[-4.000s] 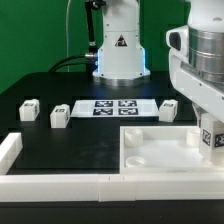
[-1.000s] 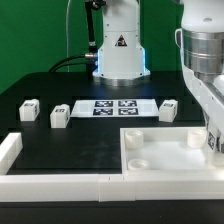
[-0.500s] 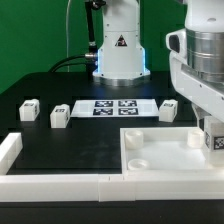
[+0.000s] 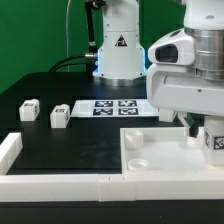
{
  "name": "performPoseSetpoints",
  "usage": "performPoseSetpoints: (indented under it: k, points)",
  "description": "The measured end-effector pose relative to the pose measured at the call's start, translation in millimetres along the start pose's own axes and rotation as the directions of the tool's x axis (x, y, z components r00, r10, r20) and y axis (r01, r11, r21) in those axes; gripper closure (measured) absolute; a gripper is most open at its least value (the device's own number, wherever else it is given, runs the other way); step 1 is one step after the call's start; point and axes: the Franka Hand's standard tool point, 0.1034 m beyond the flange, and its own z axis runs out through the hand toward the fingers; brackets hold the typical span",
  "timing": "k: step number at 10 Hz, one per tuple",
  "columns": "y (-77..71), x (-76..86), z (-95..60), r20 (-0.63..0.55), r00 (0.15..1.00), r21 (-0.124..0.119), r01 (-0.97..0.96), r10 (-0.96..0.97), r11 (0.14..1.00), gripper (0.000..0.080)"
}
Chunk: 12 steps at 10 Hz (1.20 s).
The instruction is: Assemble one leg
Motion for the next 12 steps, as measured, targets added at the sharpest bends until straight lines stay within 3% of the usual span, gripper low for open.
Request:
performPoseSetpoints:
  k: [3, 4, 5, 6, 7, 9, 12]
  points:
    - [3.1, 1.5, 0.2, 0.000, 0.973, 0.000, 0.231, -0.231, 0.973, 0.0150]
    - [3.3, 1.6, 0.2, 0.000, 0.971, 0.000, 0.238, -0.238, 0.971, 0.0257]
    - [3.3, 1.6, 0.2, 0.000, 0.972, 0.000, 0.235, -0.235, 0.972, 0.0257]
    - [3.3, 1.7, 0.2, 0.000, 0.972, 0.000, 0.235, -0.235, 0.972, 0.0474]
    - [3.2, 1.6, 0.2, 0.000, 0.974, 0.001, 0.225, -0.225, 0.974, 0.0474]
    - [2.2, 1.4, 0.2, 0.000, 0.992, 0.005, 0.126, -0.126, 0.992, 0.0511]
    - [-2.0, -0.2, 1.1, 0.000, 0.948, 0.006, -0.319, 0.319, 0.948, 0.0511]
